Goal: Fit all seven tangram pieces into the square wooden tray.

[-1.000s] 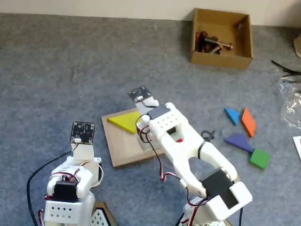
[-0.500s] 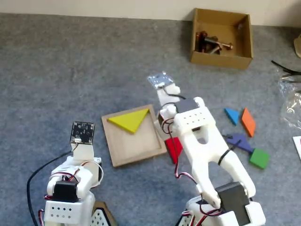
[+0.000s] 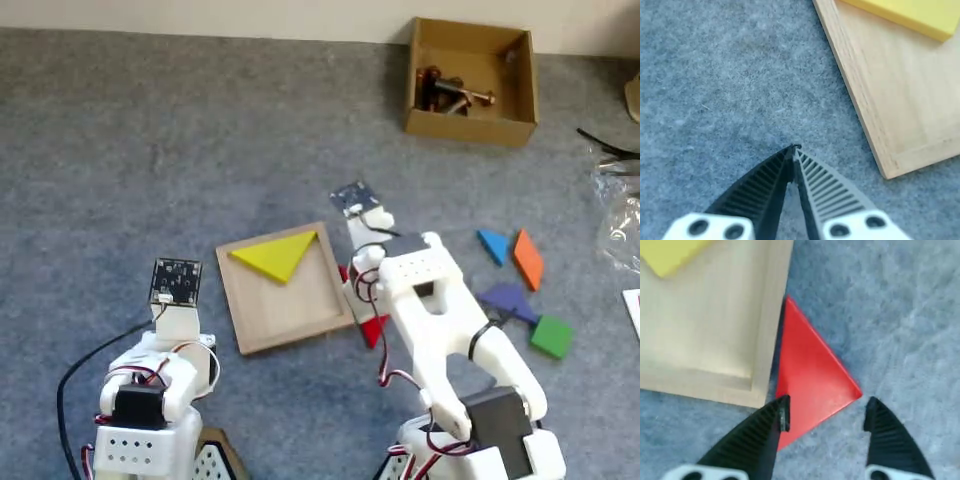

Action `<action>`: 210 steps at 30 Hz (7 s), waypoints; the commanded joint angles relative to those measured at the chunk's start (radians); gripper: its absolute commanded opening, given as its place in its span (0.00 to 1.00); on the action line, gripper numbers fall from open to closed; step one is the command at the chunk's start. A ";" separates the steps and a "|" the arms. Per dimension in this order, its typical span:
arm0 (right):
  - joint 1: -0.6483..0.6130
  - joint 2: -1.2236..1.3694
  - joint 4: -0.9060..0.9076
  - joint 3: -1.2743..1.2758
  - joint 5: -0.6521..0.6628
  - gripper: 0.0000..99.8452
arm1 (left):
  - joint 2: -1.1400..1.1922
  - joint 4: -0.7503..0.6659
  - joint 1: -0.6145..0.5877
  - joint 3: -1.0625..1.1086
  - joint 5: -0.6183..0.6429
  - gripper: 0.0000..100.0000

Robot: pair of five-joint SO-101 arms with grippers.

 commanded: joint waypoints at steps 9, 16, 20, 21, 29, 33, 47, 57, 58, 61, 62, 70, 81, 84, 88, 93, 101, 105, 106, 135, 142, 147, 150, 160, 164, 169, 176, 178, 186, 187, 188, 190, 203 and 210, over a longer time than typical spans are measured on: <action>0.004 -0.048 -0.024 -0.001 0.057 0.26 | -0.007 -0.002 0.015 0.019 0.008 0.01; -0.067 -0.051 -0.024 0.031 0.057 0.26 | -0.007 -0.002 0.015 0.019 0.008 0.01; -0.074 -0.050 -0.028 0.051 0.057 0.26 | -0.007 -0.002 0.015 0.019 0.008 0.01; -0.074 -0.050 -0.042 0.053 0.057 0.26 | -0.007 -0.002 0.015 0.019 0.008 0.01; -0.071 -0.050 -0.125 0.136 0.057 0.26 | -0.007 -0.002 0.015 0.019 0.008 0.01; -0.071 -0.059 -0.125 0.136 0.057 0.26 | -0.007 -0.002 0.015 0.019 0.008 0.01; -0.070 -0.061 -0.116 0.088 0.095 0.26 | -0.007 -0.002 0.015 0.019 0.008 0.01; 0.004 -0.059 -0.127 0.074 0.098 0.31 | -0.007 -0.002 0.015 0.019 0.008 0.01; 0.019 -0.053 -0.142 0.074 0.098 0.31 | -0.007 -0.002 0.015 0.019 0.008 0.01; 0.058 -0.050 -0.196 0.076 0.098 0.31 | -0.007 -0.002 0.015 0.019 0.008 0.01; 0.061 -0.050 -0.200 0.076 0.098 0.31 | -0.007 -0.002 0.015 0.019 0.008 0.01; 0.054 -0.050 -0.202 0.018 0.137 0.31 | -0.007 -0.002 0.015 0.019 0.008 0.01; -0.002 0.048 -0.213 0.002 0.198 0.31 | -0.007 -0.002 0.015 0.019 0.008 0.01; -0.012 0.117 -0.219 -0.039 0.199 0.31 | -0.007 -0.002 0.015 0.019 0.008 0.01; -0.018 0.147 -0.217 -0.077 0.201 0.31 | -0.007 -0.002 0.015 0.019 0.008 0.01; -0.021 0.151 -0.220 -0.084 0.253 0.31 | -0.007 -0.002 0.015 0.019 0.008 0.01; -0.007 0.153 -0.217 -0.081 0.253 0.31 | -0.007 -0.002 0.015 0.019 0.008 0.01; 0.030 0.153 -0.217 -0.082 0.253 0.31 | -0.007 -0.002 0.015 0.019 0.008 0.01; 0.033 0.154 -0.217 -0.081 0.253 0.31 | -0.007 -0.002 0.015 0.019 0.008 0.01; 0.030 0.156 -0.219 -0.058 0.319 0.27 | -0.007 -0.002 0.015 0.019 0.008 0.01; 0.028 0.156 -0.216 -0.050 0.333 0.25 | -0.007 -0.002 0.015 0.019 0.008 0.01; 0.028 0.154 -0.216 -0.025 0.324 0.21 | -0.007 -0.002 0.015 0.019 0.008 0.01; 0.028 0.153 -0.216 -0.025 0.299 0.17 | -0.007 -0.002 0.015 0.019 0.008 0.01; 0.027 0.153 -0.142 -0.031 0.221 0.17 | -0.007 -0.002 0.015 0.019 0.008 0.01; 0.027 0.153 -0.139 -0.031 0.143 0.17 | -0.007 -0.002 0.015 0.019 0.008 0.01; 0.027 0.153 -0.139 -0.031 0.141 0.17 | -0.007 -0.002 0.015 0.019 0.008 0.01; 0.027 0.145 -0.117 -0.035 0.140 0.17 | -0.007 -0.002 0.015 0.019 0.008 0.01; 0.027 0.143 -0.111 -0.036 0.140 0.17 | -0.007 -0.002 0.015 0.019 0.008 0.01; 0.007 0.143 -0.018 -0.147 0.075 0.17 | -0.007 -0.002 0.015 0.019 0.008 0.01; -0.004 0.143 0.002 -0.165 0.072 0.17 | -0.007 -0.002 0.015 0.019 0.008 0.01; -0.018 0.143 0.021 -0.182 0.072 0.17 | -0.007 -0.002 0.015 0.019 0.008 0.01; -0.041 0.143 0.047 -0.213 0.071 0.17 | -0.007 -0.002 0.015 0.019 0.008 0.01; -0.039 0.145 0.110 -0.291 0.069 0.17 | -0.007 -0.002 0.015 0.019 0.008 0.01; 0.008 0.153 0.102 -0.288 -0.048 0.23 | -0.007 -0.002 0.015 0.019 0.008 0.01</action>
